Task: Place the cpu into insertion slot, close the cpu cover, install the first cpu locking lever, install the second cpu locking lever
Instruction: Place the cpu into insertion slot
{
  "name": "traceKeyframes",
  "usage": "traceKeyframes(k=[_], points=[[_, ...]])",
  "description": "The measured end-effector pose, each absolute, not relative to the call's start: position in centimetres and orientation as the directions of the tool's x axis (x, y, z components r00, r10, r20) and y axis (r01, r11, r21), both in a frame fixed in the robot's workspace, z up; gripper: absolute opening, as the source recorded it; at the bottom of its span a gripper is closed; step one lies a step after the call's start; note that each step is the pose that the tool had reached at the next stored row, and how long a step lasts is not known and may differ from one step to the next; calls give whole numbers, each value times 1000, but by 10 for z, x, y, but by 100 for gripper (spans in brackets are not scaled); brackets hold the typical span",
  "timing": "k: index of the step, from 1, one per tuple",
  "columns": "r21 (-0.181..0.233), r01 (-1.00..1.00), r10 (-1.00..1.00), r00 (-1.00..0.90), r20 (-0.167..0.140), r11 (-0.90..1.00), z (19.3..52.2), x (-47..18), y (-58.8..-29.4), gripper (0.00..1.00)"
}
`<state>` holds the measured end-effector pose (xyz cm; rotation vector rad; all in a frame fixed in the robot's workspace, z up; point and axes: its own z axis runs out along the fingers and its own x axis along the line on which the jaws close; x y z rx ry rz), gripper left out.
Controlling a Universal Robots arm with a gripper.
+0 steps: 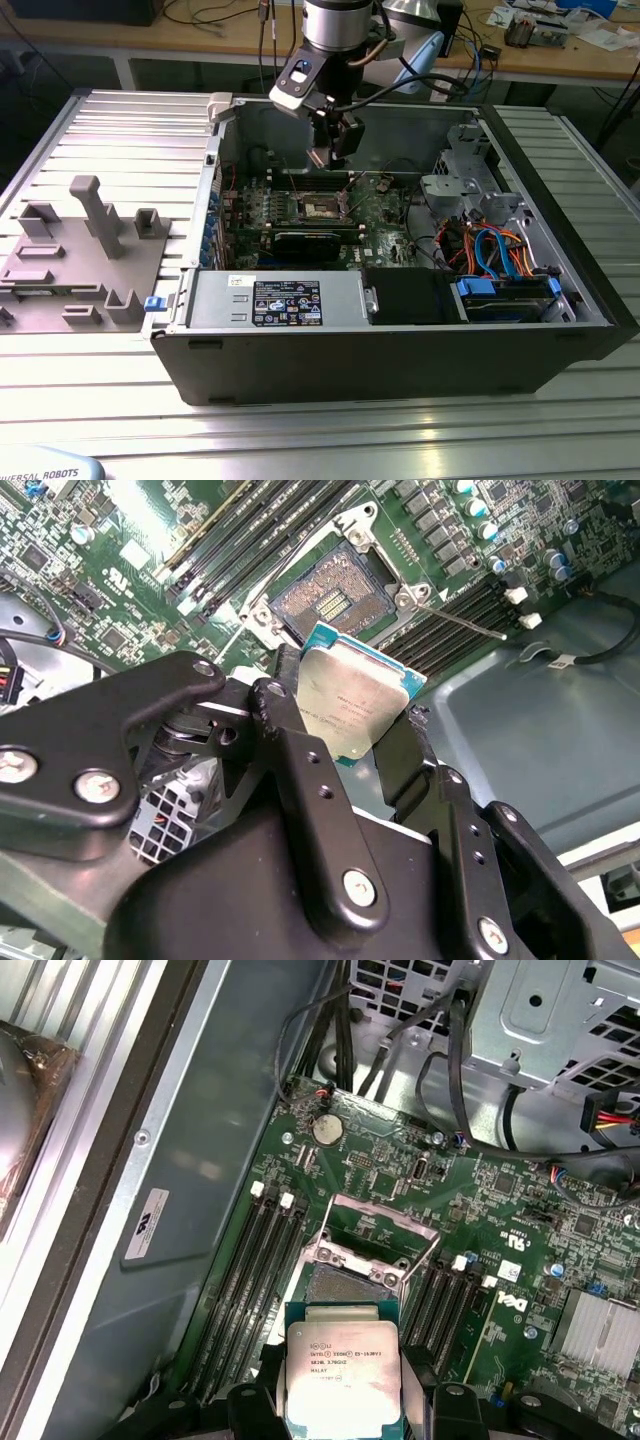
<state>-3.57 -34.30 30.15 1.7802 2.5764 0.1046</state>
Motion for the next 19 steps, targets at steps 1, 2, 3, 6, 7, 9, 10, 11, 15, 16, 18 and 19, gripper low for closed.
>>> traceKeyframes(k=[1,2,3,6,7,9,10,11,15,16,18,19], points=[[60,935,935,-353,31,351,302,-36,-343,54],[60,935,935,-352,31,350,302,-36,-343,54],[60,935,936,-351,31,349,301,-36,-343,54],[60,936,937,-348,31,346,301,-36,-343,54],[60,937,937,-348,31,345,301,-36,-343,54],[60,937,937,-347,31,345,301,-36,-343,54],[60,937,937,-347,31,345,301,-36,-343,54],[60,937,938,-347,31,344,301,-36,-343,54],[60,939,939,-342,31,340,301,-36,-343,54],[60,939,939,-341,31,339,301,-36,-343,54],[60,941,941,-336,31,334,301,-36,-343,54],[60,941,942,-334,31,332,301,-36,-343,54]])
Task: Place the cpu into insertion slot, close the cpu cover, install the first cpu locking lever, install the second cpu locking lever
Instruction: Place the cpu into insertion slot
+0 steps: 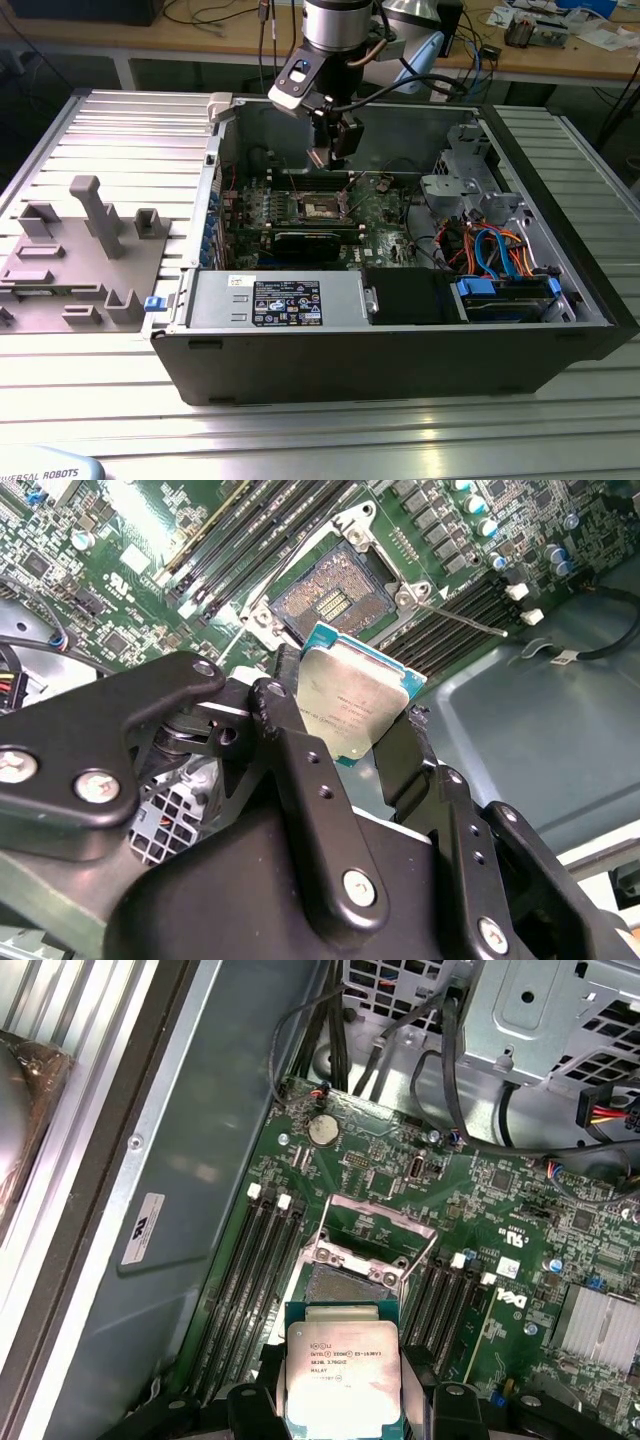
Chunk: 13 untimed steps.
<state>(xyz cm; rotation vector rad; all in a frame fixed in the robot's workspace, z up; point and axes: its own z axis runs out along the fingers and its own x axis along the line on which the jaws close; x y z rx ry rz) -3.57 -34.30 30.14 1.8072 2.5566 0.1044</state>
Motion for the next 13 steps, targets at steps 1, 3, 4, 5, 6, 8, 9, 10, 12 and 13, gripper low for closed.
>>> traceKeyframes(k=[1,3,4,5,6,8,9,10,12,13], points=[[60,942,942,-333,31,331,301,-36,-343,54],[60,943,943,-331,31,328,301,-36,-343,54],[60,943,944,-329,31,327,301,-36,-343,54],[60,944,944,-328,31,326,301,-36,-343,54],[60,944,945,-326,31,324,301,-36,-343,54],[60,945,946,-323,31,320,301,-36,-343,54],[60,946,947,-321,31,319,301,-36,-343,54],[60,947,947,-319,31,317,301,-36,-343,54],[60,948,948,-315,31,313,301,-36,-343,54],[60,948,949,-313,31,311,301,-36,-343,54]])
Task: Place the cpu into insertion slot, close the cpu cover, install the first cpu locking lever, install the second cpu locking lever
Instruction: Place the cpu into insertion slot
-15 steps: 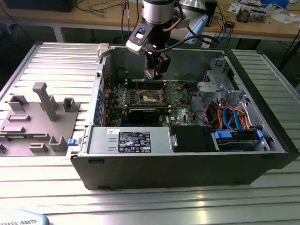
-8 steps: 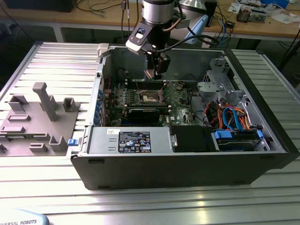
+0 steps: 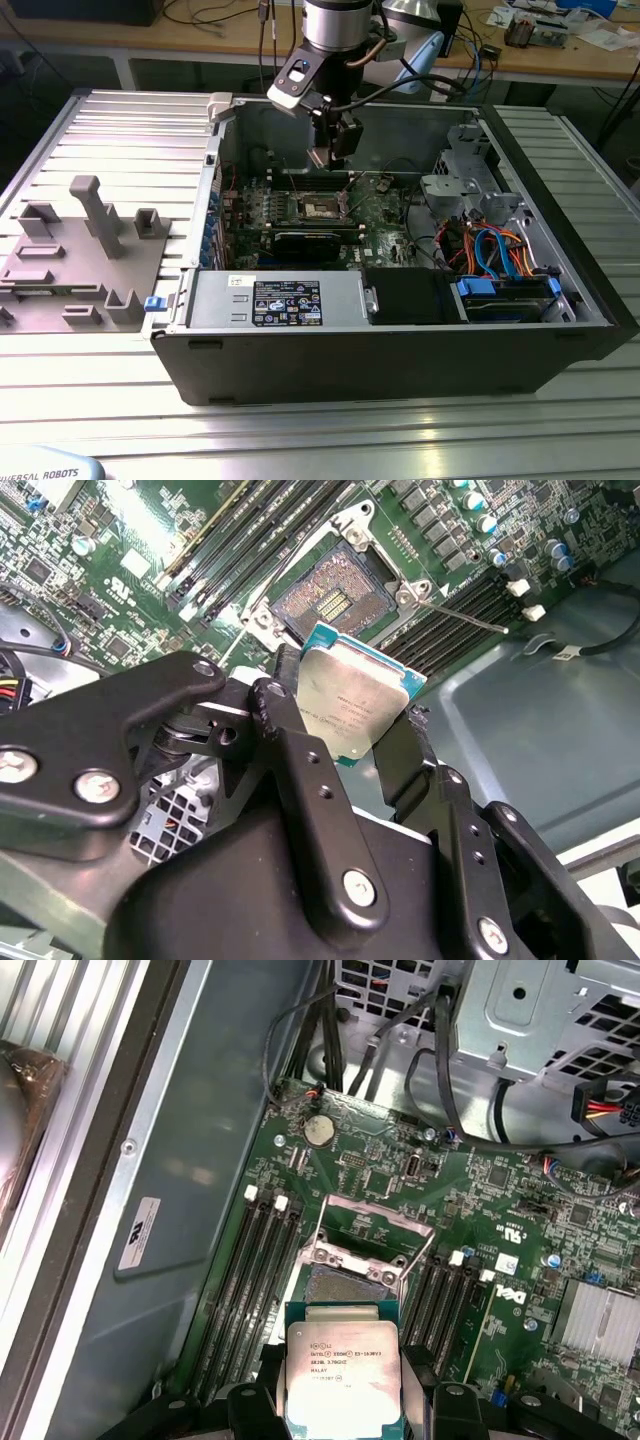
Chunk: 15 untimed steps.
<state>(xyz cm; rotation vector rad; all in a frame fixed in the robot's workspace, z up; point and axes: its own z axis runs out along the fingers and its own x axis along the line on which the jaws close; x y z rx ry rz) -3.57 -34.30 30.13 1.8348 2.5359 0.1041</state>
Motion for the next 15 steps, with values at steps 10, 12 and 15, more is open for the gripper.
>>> traceKeyframes(k=[10,12,15], points=[[60,951,951,-306,31,304,301,-36,-343,54],[60,951,952,-306,31,303,301,-36,-343,54],[60,952,952,-304,31,301,301,-36,-343,54]])
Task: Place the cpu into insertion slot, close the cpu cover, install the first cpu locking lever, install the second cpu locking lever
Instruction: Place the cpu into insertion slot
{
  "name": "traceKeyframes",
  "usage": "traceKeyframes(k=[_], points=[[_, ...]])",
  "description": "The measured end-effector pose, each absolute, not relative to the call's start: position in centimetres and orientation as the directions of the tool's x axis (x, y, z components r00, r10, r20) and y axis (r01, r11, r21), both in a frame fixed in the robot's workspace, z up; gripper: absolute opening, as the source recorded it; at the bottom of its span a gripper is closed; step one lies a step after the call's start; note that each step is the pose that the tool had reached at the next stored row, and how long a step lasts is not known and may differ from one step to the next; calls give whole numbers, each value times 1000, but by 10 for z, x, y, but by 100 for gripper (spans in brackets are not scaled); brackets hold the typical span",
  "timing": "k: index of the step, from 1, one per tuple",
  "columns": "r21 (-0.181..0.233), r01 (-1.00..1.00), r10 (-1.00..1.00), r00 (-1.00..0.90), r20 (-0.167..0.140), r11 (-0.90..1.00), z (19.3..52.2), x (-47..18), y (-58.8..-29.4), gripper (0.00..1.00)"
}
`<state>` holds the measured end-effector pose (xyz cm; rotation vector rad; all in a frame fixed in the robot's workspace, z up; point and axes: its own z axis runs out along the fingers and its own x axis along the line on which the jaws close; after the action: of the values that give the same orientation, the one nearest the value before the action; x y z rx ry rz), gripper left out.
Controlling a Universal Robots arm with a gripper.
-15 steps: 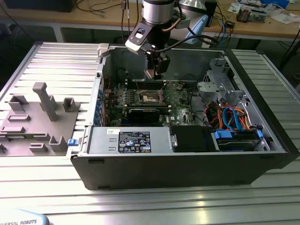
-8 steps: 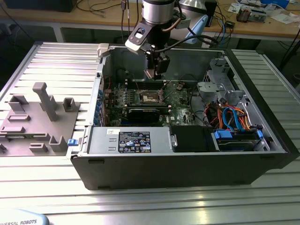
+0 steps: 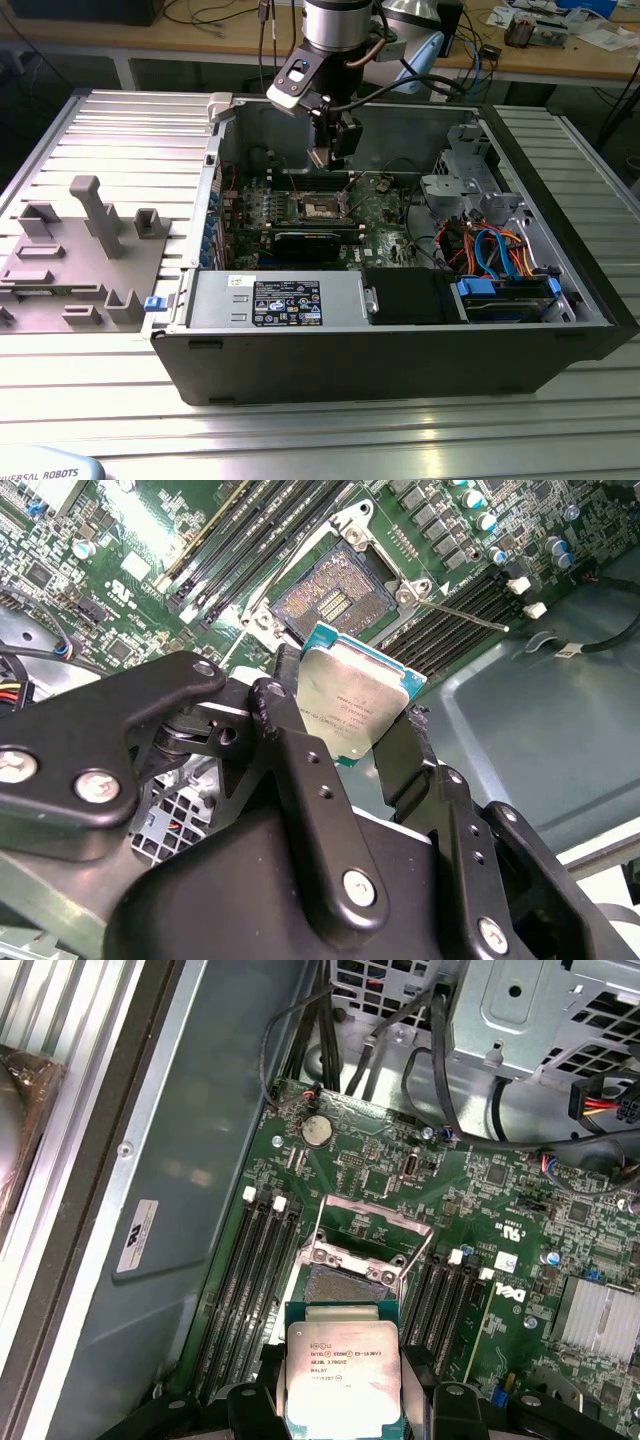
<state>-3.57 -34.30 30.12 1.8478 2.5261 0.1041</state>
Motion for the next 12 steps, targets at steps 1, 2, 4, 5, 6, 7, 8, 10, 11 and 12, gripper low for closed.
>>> traceKeyframes(k=[1,2,4,5,6,7,8,10,11,12], points=[[60,952,952,-303,31,301,301,-36,-343,54],[60,952,953,-303,31,301,301,-36,-343,54],[60,953,954,-299,31,297,301,-36,-343,54],[60,954,954,-298,31,295,301,-36,-343,54],[60,954,955,-296,31,294,301,-36,-343,54],[60,955,955,-294,31,291,301,-36,-343,54],[60,956,956,-291,31,289,301,-36,-343,54],[60,957,958,-287,31,285,301,-36,-343,54],[60,957,958,-284,31,282,301,-36,-343,54],[60,958,959,-282,31,280,301,-36,-343,54]])
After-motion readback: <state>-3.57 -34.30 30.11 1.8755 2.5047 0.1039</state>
